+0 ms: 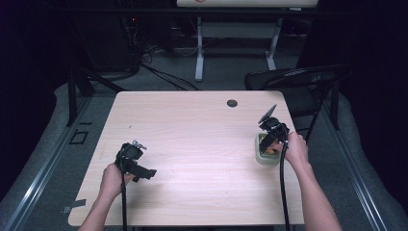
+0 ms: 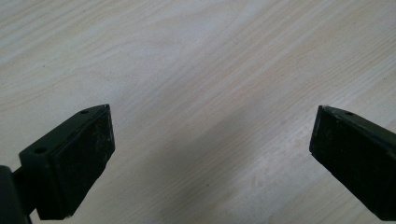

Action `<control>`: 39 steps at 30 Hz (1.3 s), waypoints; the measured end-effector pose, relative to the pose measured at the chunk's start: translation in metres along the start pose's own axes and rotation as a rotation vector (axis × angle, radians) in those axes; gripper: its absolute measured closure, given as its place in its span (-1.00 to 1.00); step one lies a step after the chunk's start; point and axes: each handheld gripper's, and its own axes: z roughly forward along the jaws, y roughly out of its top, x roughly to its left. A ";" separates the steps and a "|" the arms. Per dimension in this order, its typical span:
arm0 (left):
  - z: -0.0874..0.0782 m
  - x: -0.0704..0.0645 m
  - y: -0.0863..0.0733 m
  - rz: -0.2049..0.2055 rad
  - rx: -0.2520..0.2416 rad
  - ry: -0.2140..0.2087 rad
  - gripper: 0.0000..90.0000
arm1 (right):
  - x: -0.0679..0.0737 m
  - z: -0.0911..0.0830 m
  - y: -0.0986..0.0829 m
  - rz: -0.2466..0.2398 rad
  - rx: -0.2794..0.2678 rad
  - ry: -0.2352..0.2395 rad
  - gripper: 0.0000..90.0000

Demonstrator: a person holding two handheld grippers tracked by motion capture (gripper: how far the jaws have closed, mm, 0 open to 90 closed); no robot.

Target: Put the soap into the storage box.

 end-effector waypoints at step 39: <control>0.000 0.000 0.000 -0.001 0.004 -0.002 -1.00 | -0.004 -0.006 -0.007 0.028 -0.077 -0.004 -0.58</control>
